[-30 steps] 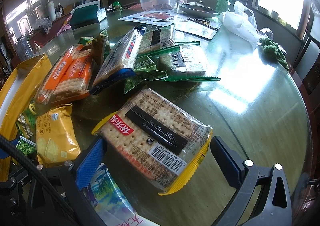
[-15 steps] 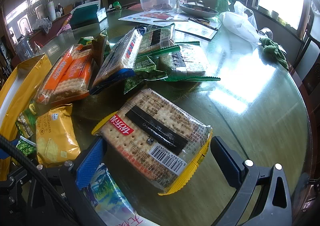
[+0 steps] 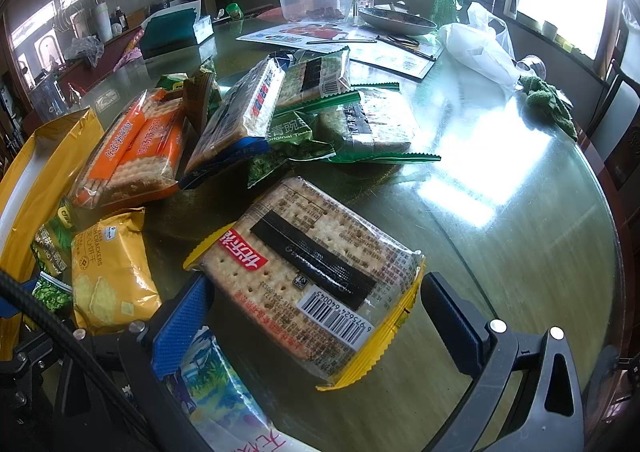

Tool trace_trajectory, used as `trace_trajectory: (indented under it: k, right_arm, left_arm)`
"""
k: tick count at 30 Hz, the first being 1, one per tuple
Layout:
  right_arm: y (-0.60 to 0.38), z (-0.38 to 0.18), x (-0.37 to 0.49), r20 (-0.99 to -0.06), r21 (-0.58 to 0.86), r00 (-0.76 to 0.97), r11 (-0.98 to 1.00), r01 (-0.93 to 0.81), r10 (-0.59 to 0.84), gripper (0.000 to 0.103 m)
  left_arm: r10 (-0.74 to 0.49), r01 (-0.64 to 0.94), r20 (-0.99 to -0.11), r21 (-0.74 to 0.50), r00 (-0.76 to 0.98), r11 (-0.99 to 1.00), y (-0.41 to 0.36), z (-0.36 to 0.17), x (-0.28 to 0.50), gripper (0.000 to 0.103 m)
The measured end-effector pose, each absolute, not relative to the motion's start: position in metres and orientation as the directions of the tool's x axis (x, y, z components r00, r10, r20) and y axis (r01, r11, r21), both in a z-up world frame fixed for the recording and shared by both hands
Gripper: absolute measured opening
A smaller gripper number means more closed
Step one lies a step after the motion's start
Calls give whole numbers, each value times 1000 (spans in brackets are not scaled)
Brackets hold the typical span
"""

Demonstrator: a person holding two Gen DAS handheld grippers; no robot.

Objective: Organize snacks
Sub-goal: 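Grasp a green-and-yellow bag with the left tool while the right tool grasps a white-and-blue sachet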

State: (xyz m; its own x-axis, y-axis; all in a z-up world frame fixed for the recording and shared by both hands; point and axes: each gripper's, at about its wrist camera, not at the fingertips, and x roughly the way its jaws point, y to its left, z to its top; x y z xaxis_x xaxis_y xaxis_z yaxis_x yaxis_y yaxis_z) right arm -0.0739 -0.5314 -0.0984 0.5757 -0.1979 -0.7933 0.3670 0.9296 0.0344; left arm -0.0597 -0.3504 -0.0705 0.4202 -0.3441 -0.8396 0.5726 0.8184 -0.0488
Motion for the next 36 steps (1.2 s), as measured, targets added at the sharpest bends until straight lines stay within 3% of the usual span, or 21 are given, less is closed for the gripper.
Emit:
trace_trajectory:
  k: [36]
  right_arm:
    - [-532,-99,-74,-793,35,576,930,367,-198,103]
  left_arm:
    - [-343,578,-843,-48,414,815,-352,-74,-61,62]
